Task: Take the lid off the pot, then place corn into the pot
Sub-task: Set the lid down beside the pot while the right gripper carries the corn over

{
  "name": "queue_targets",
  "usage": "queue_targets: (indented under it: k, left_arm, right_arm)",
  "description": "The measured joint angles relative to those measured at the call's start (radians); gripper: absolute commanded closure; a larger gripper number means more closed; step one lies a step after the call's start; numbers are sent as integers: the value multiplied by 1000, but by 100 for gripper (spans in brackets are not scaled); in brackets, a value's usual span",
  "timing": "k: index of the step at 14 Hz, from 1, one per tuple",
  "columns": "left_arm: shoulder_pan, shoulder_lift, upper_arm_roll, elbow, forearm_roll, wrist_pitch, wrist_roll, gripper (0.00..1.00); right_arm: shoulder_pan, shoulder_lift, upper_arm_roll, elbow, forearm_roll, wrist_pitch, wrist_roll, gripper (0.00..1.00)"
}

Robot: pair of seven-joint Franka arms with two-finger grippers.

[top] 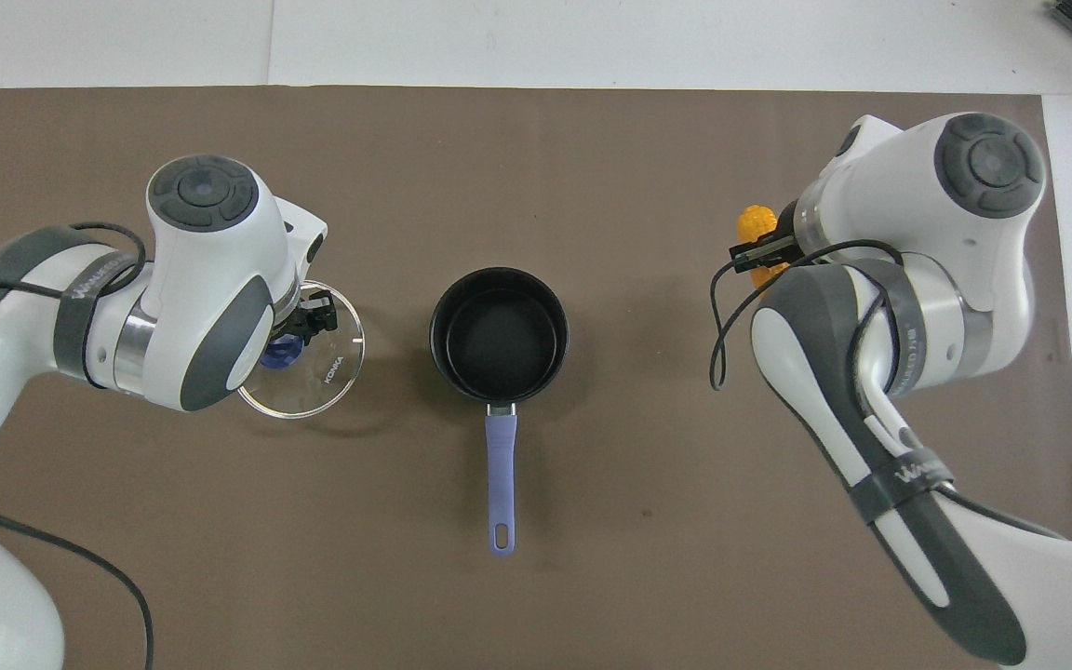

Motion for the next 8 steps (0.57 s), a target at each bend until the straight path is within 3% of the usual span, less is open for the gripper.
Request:
queue_targets:
  k: [4, 8]
  left_arm:
    - [58, -82, 1, -170, 0, 32, 4, 100]
    - [93, -128, 1, -313, 0, 111, 4, 100]
  right_arm:
    - [95, 54, 3, 150, 0, -130, 177, 100]
    - [222, 196, 5, 317, 0, -153, 404, 100]
